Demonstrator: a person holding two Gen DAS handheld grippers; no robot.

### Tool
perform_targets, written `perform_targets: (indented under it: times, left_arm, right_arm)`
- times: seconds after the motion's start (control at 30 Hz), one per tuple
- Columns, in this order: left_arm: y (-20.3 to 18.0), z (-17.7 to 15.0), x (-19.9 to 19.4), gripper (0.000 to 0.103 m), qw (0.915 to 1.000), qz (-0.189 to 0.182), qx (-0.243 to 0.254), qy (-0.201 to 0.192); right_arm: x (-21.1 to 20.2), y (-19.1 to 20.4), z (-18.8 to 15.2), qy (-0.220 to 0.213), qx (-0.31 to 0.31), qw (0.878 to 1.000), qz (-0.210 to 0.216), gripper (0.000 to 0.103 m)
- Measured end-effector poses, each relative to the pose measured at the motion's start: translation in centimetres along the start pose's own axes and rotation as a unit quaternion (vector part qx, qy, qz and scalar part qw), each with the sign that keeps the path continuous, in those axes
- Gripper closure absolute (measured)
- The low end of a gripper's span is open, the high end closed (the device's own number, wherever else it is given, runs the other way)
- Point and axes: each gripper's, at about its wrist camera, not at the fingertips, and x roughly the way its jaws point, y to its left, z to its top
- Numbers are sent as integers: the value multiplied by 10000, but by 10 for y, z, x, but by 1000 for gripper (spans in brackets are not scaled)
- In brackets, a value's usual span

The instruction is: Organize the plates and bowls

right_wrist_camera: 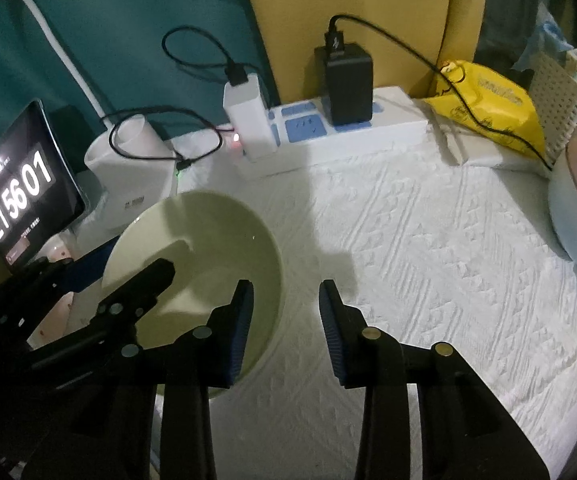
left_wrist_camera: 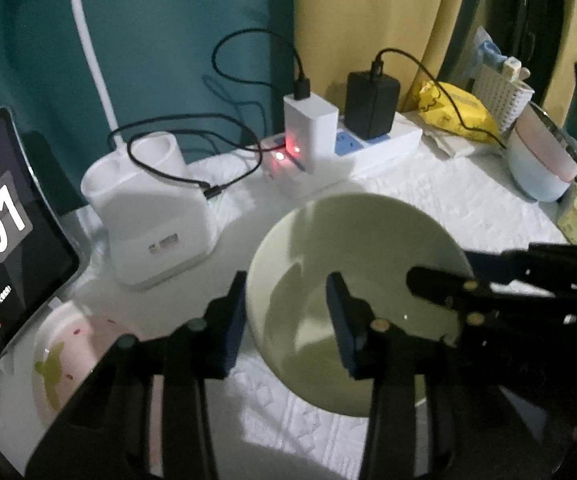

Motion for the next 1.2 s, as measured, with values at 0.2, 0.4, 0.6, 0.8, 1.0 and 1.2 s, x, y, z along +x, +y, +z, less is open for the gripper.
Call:
perform_targets:
  times: [0.2,0.4,0.6,0.8,1.0,1.2]
  left_arm:
    - [2,-1,2,73,10000,15,23,-33]
    - [5,-1,0,82,10000,8,-3,-83]
    - [4,-3,-4,83,9999,-60,-33,-139]
    - [1,-6,-11,83,9997,-104,-20,-218]
    - [1,-7,-20,83,9994,-99,-47,-318]
    - [0,-7,-31,83,9991,-90,-42,-418]
  right_arm:
    - [5,4,0,57,-49,10000,66,75]
    - [4,4,1,16,-48,10000,58,84]
    - [-1,0,0,-91,65,9999,37,87]
    - [-11,-1,-1,-286,83,9996,-25,88]
    - [-21,1,-4,-422,37,9991,-21,89]
    - [-32,2,-8,-513,56,9987,47,89]
